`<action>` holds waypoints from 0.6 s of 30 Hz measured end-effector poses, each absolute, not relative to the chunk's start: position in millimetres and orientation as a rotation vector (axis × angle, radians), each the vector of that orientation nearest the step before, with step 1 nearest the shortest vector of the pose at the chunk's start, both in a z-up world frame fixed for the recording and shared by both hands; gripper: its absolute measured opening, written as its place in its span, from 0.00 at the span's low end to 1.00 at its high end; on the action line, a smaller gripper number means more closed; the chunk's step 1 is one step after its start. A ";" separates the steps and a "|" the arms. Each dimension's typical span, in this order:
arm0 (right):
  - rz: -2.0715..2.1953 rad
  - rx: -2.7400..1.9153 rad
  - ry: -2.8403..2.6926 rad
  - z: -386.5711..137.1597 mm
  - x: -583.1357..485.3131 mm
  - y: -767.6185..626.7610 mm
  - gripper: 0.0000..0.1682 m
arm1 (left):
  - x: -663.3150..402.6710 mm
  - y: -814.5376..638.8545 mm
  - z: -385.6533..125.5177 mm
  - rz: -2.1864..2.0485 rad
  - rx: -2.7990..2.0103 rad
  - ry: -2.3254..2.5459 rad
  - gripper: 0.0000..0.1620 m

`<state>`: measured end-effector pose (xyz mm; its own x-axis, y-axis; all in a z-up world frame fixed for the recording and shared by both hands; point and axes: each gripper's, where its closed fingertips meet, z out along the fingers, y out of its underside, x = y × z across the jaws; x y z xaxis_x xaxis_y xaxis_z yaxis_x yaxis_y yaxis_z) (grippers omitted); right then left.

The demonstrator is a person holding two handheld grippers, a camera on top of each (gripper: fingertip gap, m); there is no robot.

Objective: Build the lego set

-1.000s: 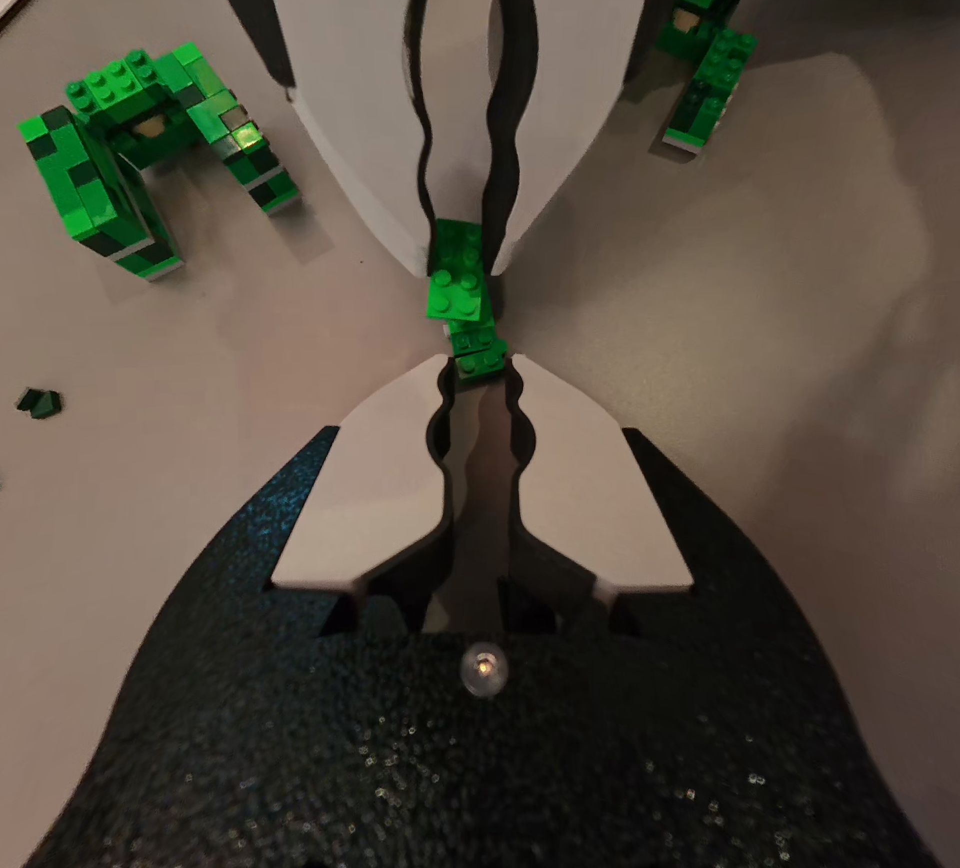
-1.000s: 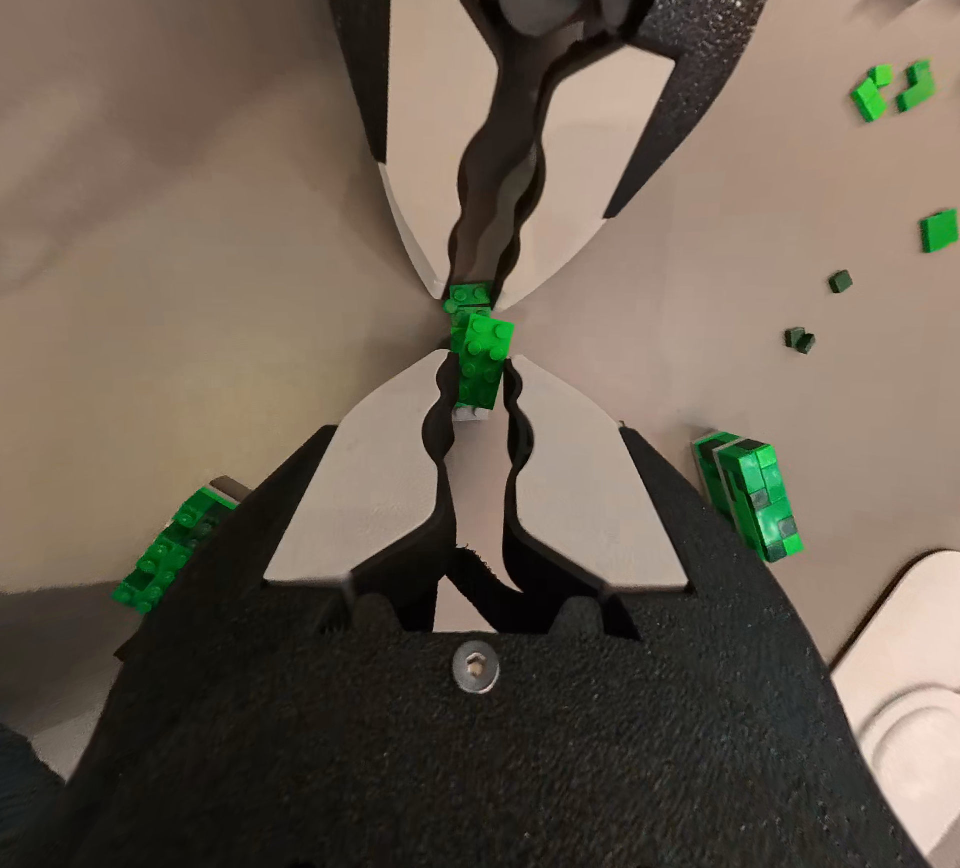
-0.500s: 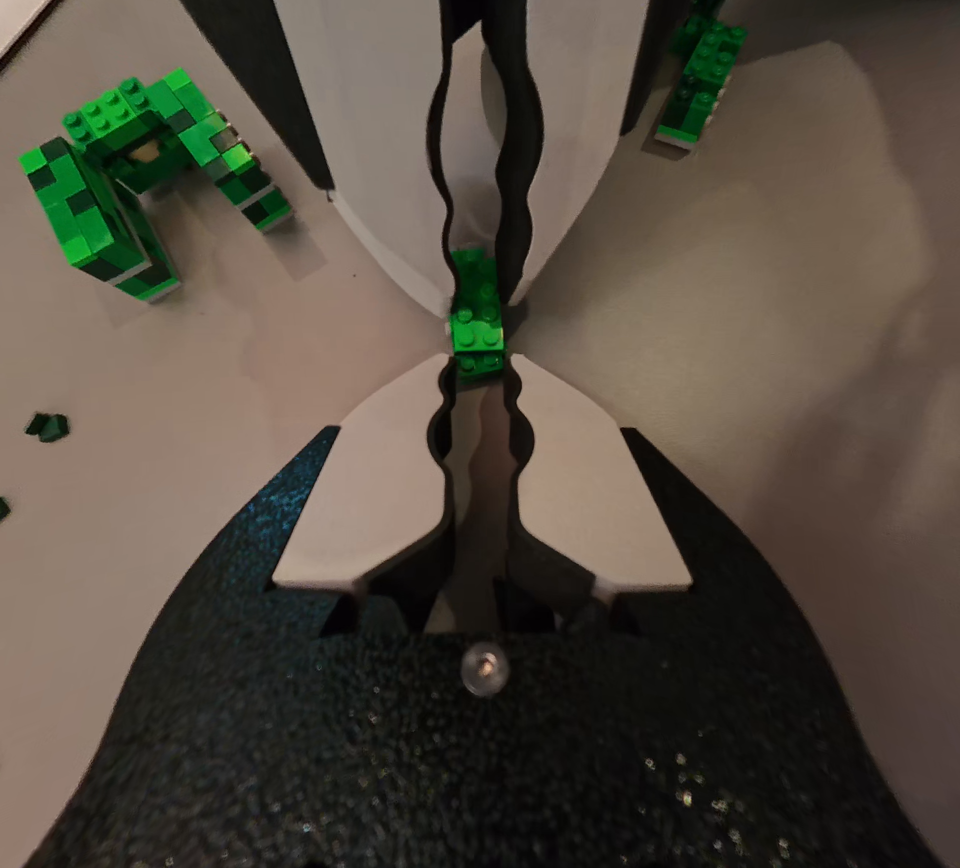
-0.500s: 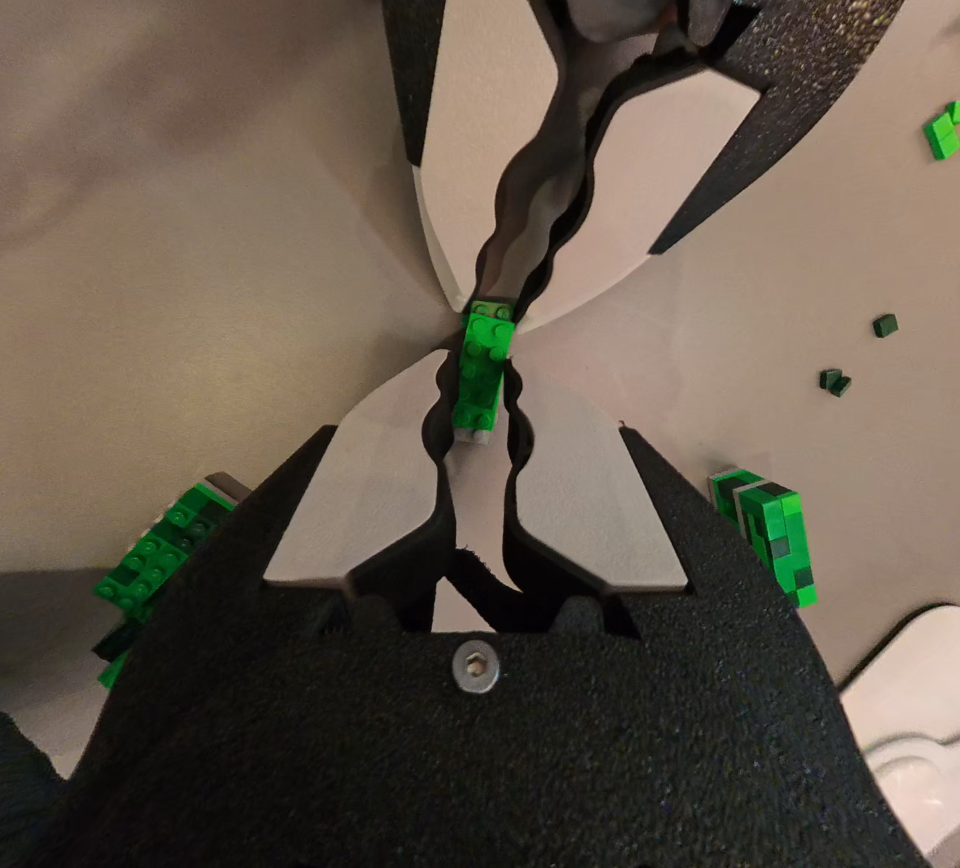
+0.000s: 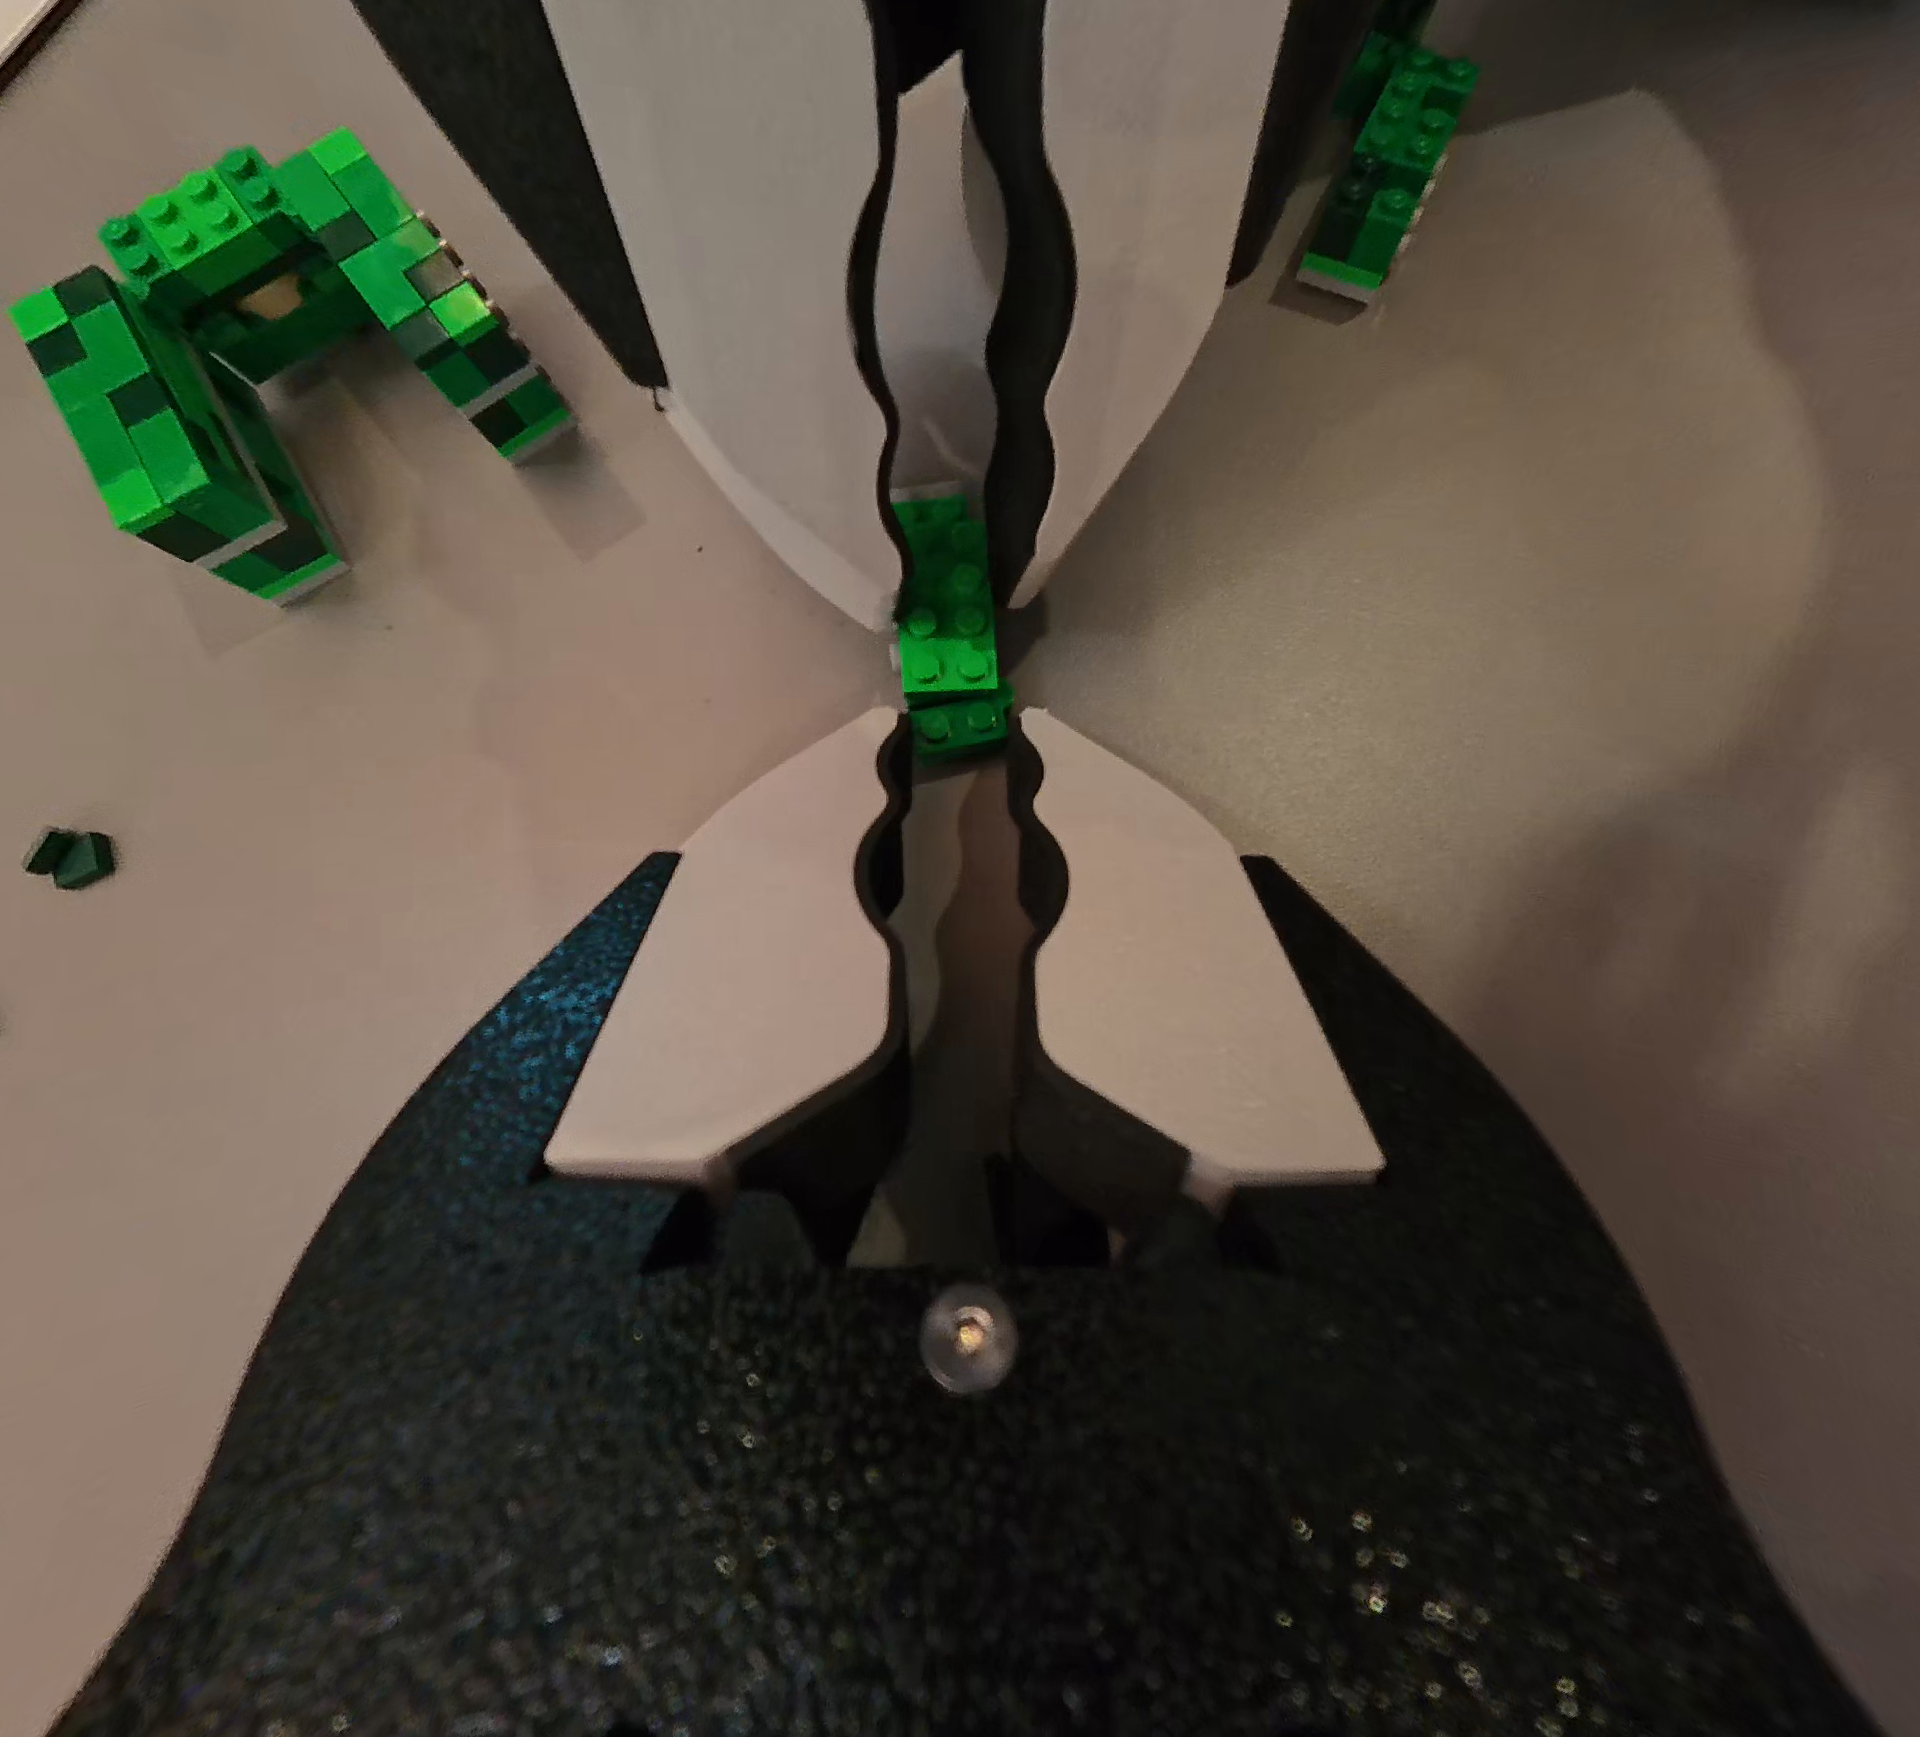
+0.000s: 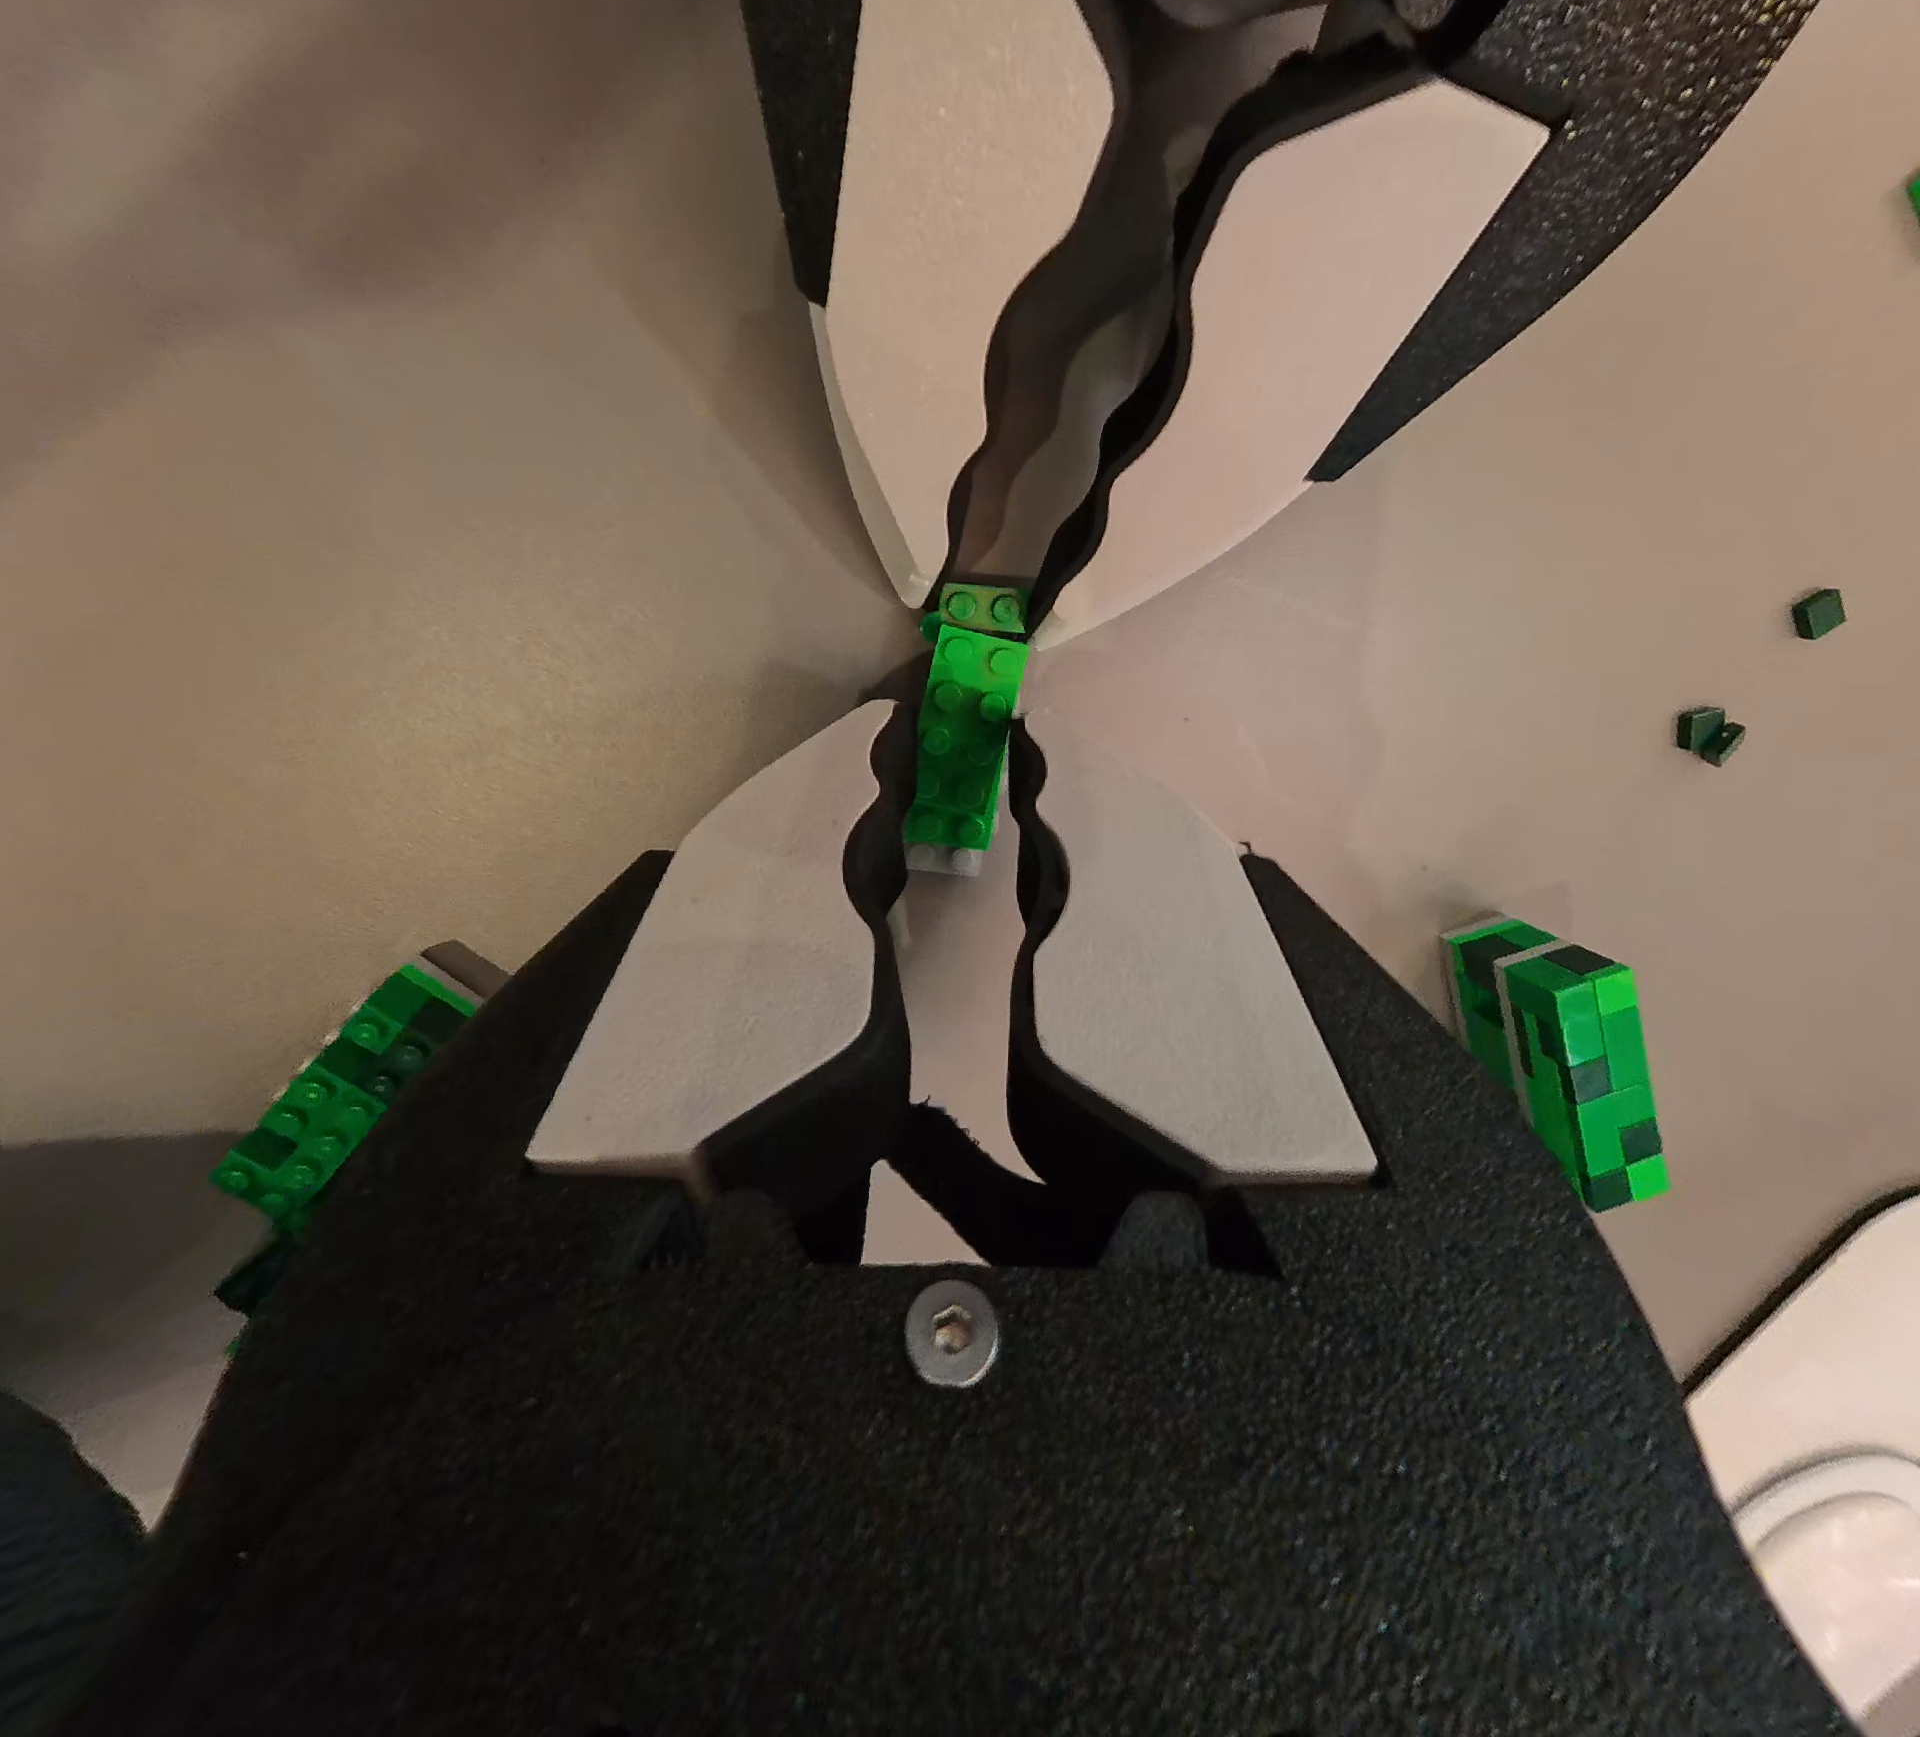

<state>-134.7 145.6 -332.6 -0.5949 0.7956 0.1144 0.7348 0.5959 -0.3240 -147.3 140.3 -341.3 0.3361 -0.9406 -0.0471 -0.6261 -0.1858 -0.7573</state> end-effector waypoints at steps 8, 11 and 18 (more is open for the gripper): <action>0.323 -1.311 -2.463 -313.9 -130.0 155.8 0.15 | -147.0 140.3 -341.7 -0.604 -1.933 1.356 0.10; 0.375 -1.311 -2.390 -305.4 -127.1 148.1 0.16 | -147.0 140.3 -341.6 -0.610 -1.938 1.352 0.10; 0.453 -1.384 -2.337 -320.8 -124.2 143.6 0.17 | -145.7 137.4 -341.7 -0.624 -1.929 1.373 0.10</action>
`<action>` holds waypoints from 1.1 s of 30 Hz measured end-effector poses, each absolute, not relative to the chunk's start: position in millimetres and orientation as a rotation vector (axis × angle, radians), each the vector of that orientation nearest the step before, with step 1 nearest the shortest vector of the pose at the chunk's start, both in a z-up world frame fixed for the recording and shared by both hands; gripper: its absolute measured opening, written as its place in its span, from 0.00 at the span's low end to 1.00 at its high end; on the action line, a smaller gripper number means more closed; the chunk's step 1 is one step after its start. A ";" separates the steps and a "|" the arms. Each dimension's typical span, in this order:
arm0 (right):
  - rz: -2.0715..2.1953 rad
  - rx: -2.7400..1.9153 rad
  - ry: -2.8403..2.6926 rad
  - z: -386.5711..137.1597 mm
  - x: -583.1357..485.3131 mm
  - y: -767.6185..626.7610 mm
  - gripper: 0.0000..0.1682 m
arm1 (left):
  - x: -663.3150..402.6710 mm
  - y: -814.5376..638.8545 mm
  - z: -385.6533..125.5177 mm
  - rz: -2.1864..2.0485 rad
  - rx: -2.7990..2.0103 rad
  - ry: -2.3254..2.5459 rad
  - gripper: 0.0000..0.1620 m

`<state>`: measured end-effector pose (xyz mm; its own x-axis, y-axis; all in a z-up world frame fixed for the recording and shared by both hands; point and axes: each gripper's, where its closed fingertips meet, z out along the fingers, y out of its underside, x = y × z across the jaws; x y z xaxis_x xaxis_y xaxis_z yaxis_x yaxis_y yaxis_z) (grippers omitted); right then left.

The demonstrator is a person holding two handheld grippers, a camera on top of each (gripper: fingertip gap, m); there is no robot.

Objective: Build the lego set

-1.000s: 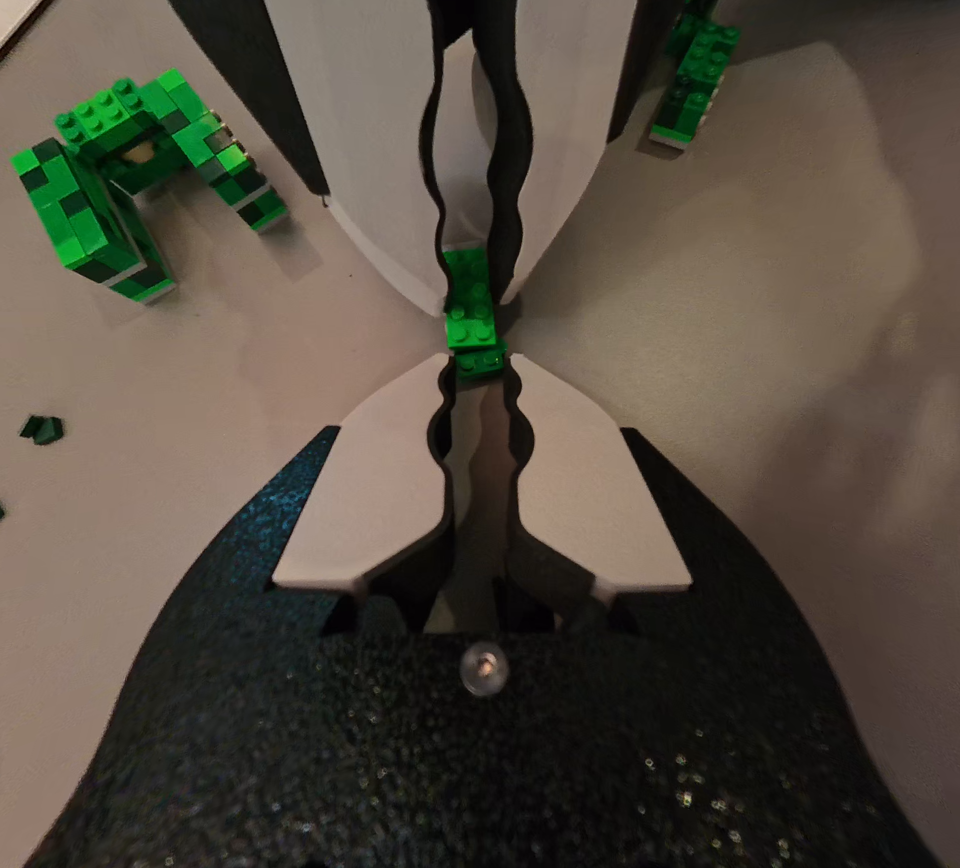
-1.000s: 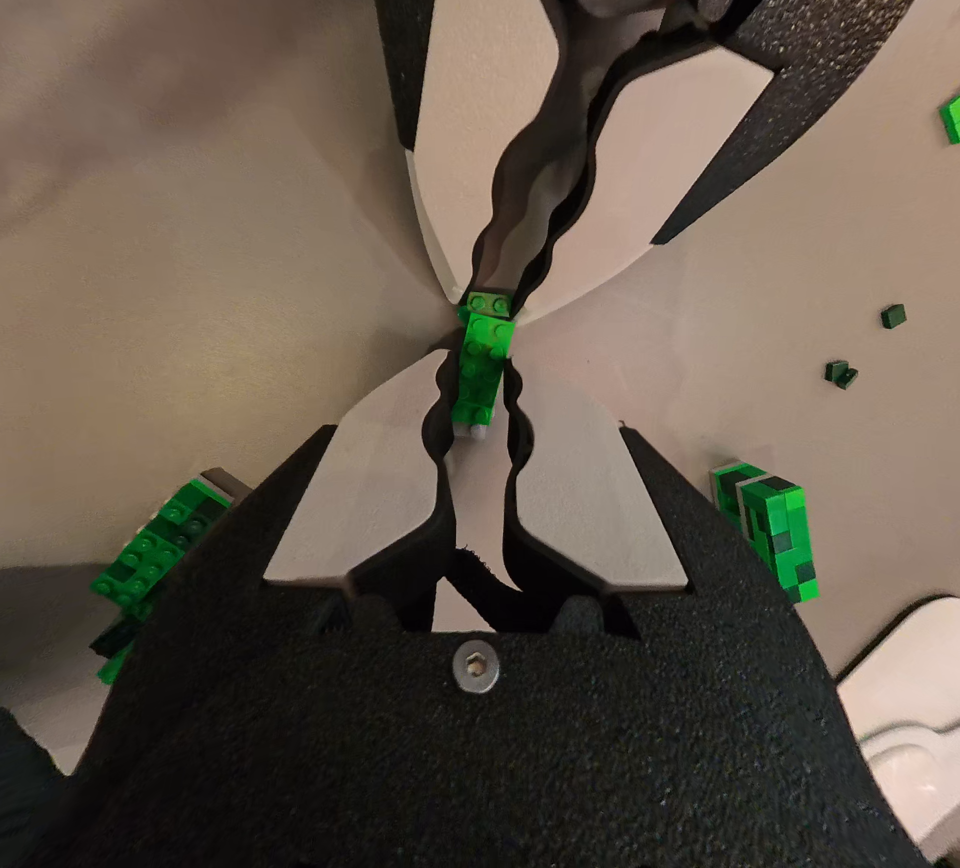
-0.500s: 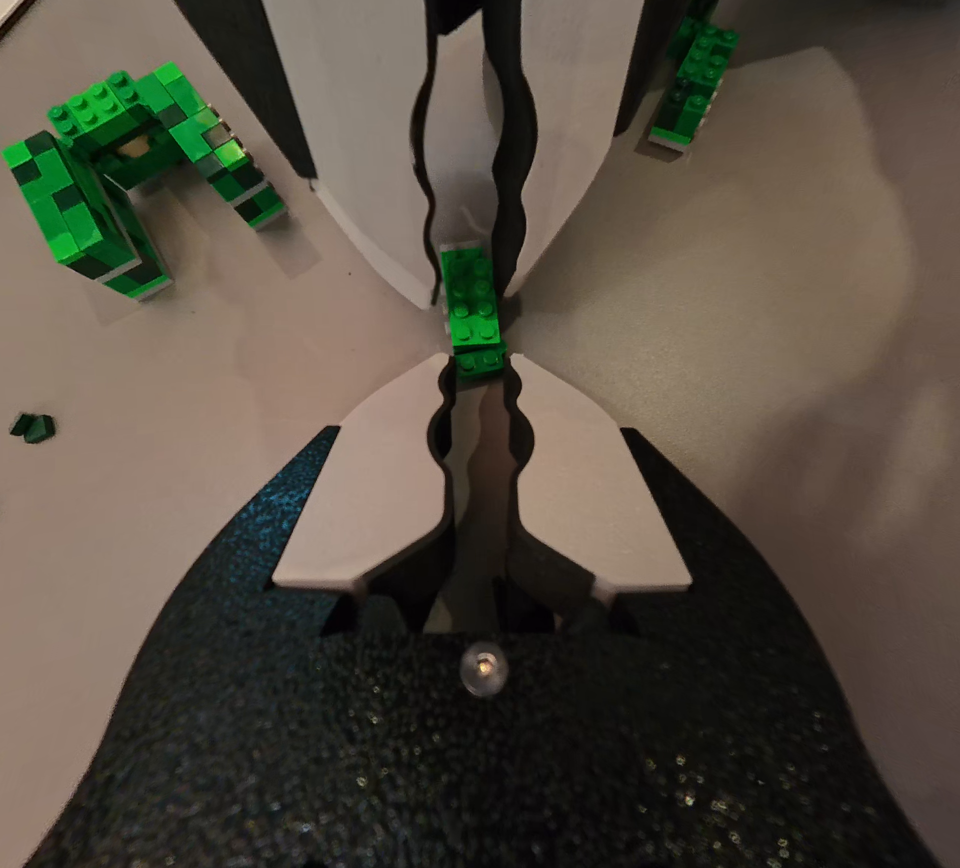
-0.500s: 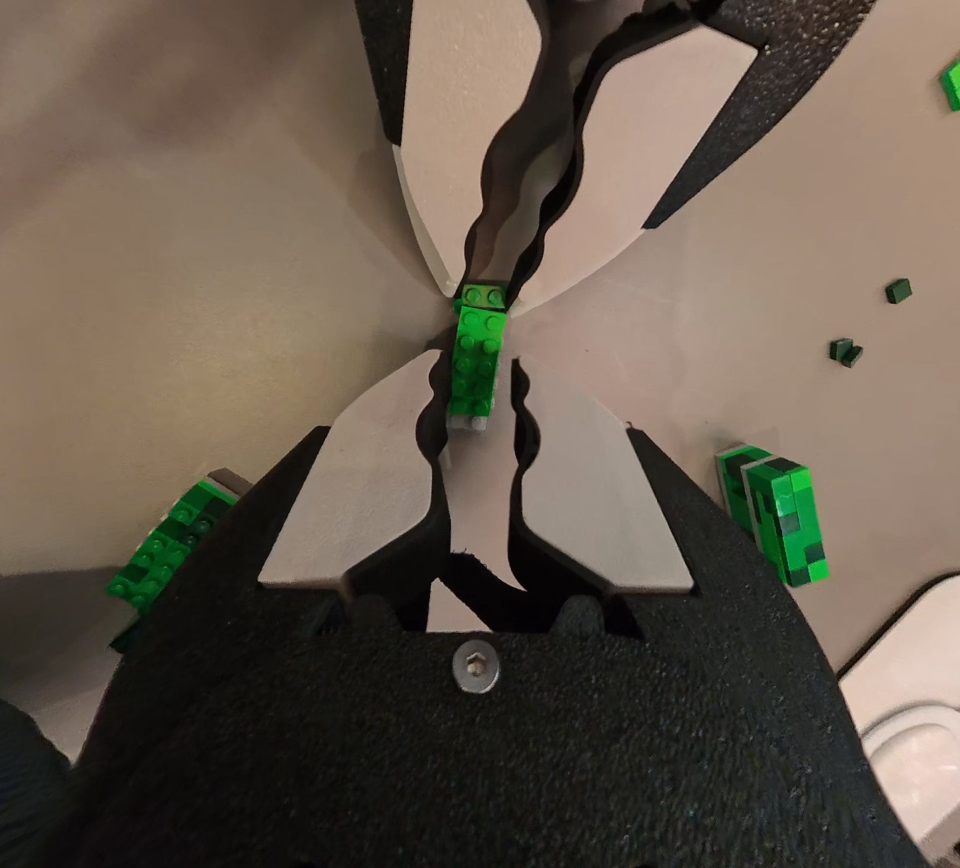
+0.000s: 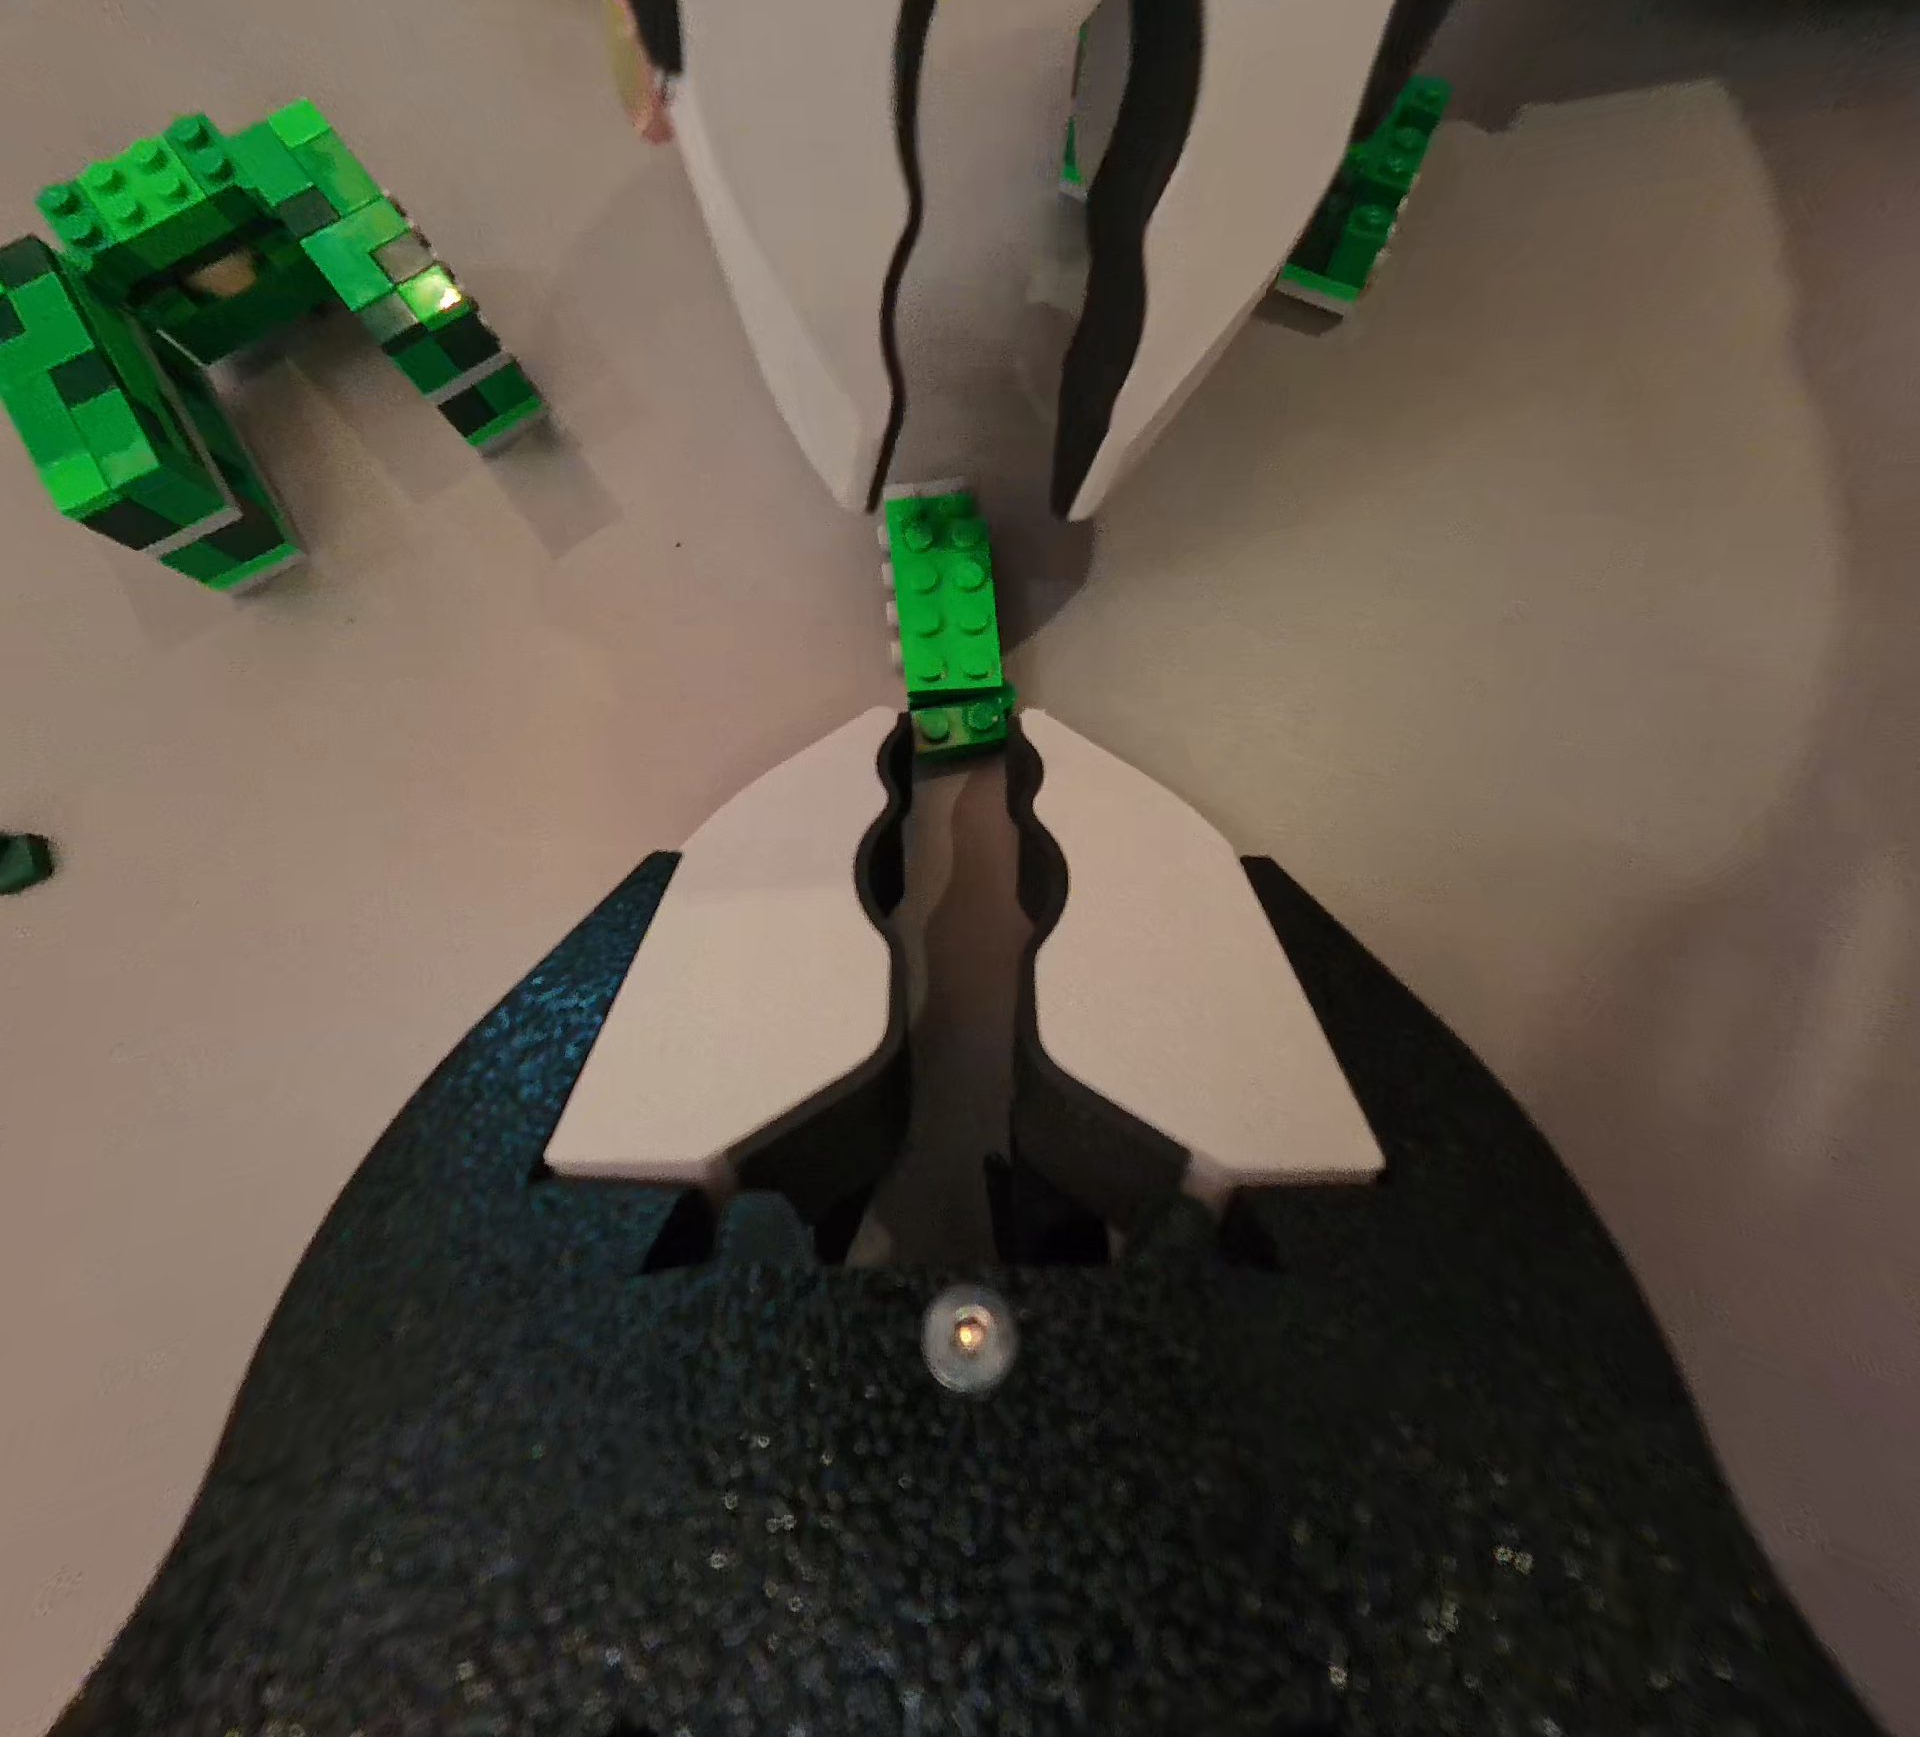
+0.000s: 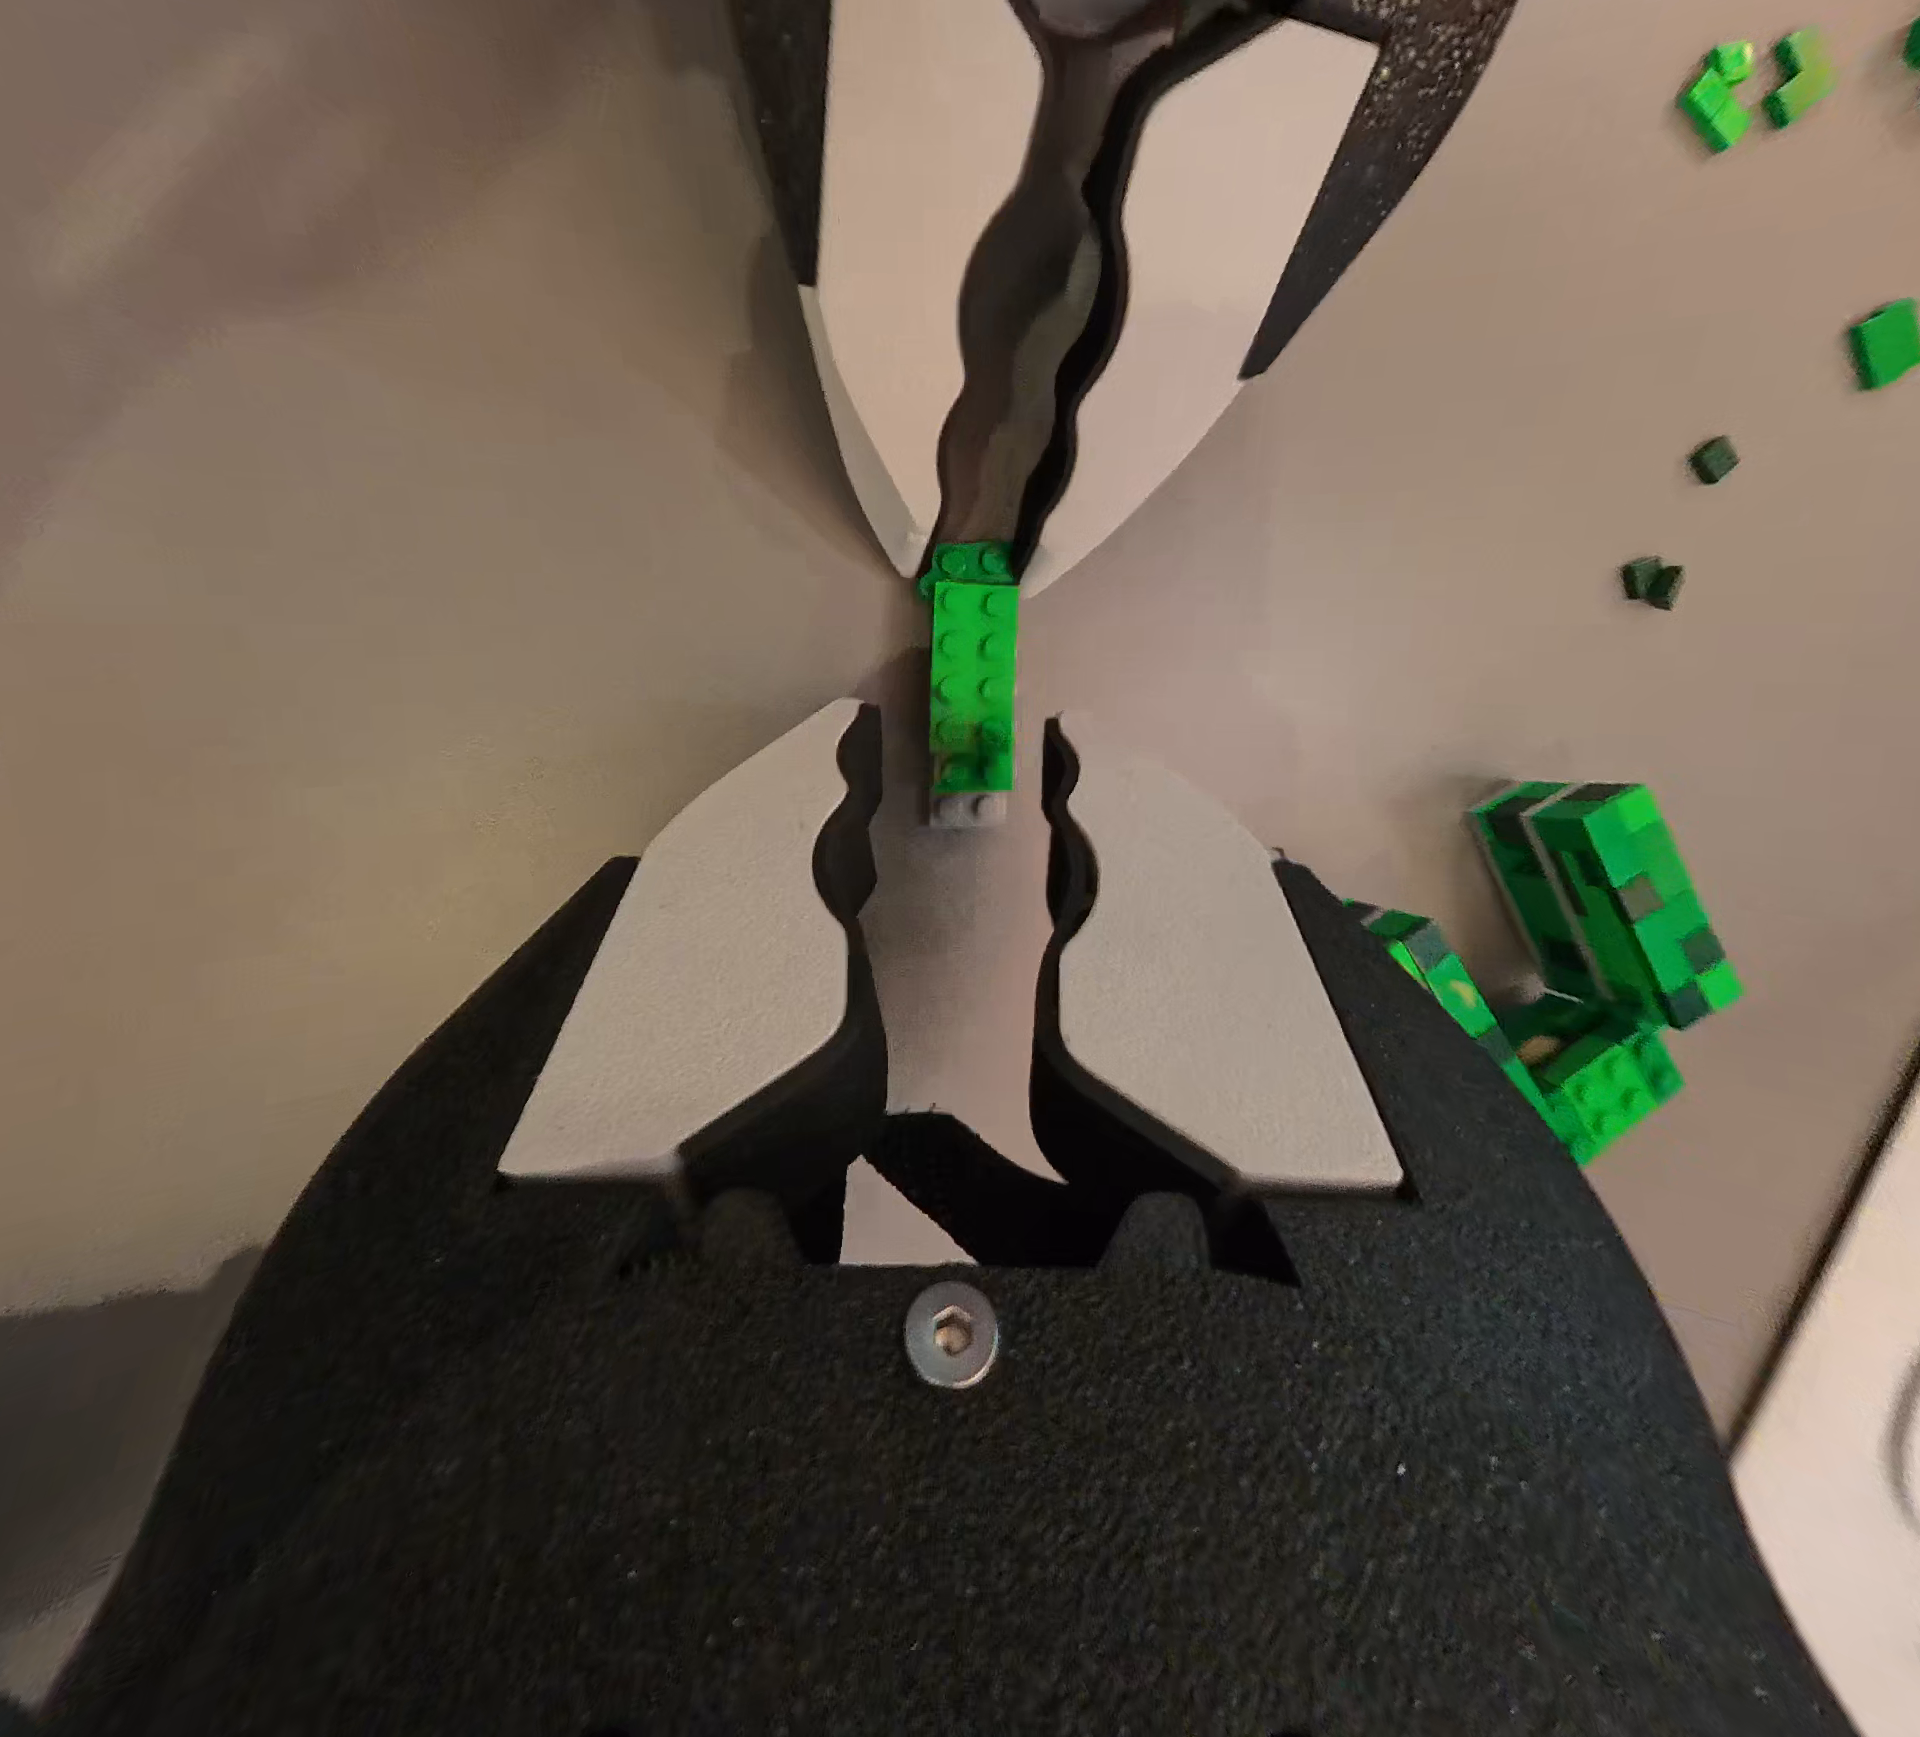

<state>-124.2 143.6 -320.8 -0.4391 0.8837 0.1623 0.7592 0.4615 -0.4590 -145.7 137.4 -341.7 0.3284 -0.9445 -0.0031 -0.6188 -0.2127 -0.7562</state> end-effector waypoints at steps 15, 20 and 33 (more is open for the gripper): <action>0.516 -1.421 -2.406 -329.4 -132.2 131.7 0.09 | -142.4 127.6 -342.0 -0.665 -1.889 1.448 0.10; 0.474 -1.367 -2.419 -329.5 -132.0 134.0 0.00 | -142.1 126.9 -342.0 -0.667 -1.885 1.454 0.10; 0.406 -1.443 -2.433 -321.2 -126.8 126.3 0.13 | -141.8 126.6 -342.1 -0.668 -1.883 1.458 0.10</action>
